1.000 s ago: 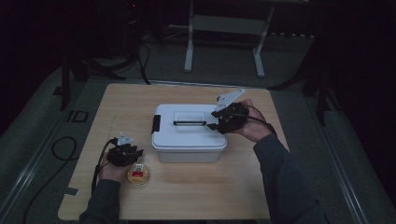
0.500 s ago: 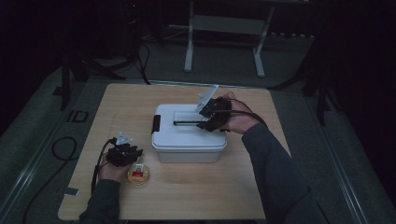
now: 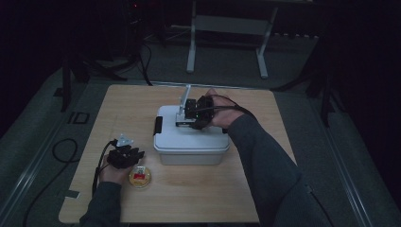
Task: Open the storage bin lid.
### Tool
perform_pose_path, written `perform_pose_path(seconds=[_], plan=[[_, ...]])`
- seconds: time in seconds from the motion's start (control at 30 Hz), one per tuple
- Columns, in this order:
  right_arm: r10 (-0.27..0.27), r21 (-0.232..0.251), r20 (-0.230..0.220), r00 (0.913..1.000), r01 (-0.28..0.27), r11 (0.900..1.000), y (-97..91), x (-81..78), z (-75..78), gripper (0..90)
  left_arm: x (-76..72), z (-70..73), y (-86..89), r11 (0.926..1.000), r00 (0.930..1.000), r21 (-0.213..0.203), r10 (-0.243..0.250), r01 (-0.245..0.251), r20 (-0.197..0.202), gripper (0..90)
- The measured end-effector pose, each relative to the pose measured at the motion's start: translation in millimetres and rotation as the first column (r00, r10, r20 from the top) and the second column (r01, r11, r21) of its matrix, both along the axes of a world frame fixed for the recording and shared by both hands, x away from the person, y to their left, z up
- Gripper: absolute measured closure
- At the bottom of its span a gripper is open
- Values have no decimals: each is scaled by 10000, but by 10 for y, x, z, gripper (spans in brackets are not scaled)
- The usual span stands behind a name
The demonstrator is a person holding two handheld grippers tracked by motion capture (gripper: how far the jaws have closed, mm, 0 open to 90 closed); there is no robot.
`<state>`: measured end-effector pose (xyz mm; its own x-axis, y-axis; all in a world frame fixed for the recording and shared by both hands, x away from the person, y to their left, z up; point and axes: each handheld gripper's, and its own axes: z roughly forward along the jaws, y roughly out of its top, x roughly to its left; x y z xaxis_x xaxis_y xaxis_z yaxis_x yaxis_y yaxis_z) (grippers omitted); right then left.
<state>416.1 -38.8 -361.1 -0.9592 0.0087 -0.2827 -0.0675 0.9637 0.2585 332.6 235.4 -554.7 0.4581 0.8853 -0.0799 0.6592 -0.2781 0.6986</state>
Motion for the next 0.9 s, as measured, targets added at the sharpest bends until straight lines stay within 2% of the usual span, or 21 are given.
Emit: perform_pose_path(seconds=[0.27, 0.47, 0.57, 0.67, 0.9], plan=[[247, -1115, 30, 9997, -242, 9935, 166, 30, -10, 704, 2, 1, 7, 10000, 10000, -72, 21, -21, -39, 670], [393, -1649, 119, 9992, -368, 9856, 263, 37, -14, 786, 0, -1, 14, 9999, 10000, -163, 28, -29, -69, 669], [441, -1944, 201, 9988, -393, 9801, 293, 39, -20, 795, 0, -1, 16, 9998, 10000, -172, 26, -28, -74, 669], [450, -2137, 197, 9988, -398, 9761, 309, 45, -11, 809, -2, -1, 16, 9999, 10000, -165, 22, -23, -78, 669], [481, -2260, 230, 9986, -417, 9732, 322, 46, -1, 827, -4, 1, 21, 9998, 9999, -196, 38, -40, -108, 669]])
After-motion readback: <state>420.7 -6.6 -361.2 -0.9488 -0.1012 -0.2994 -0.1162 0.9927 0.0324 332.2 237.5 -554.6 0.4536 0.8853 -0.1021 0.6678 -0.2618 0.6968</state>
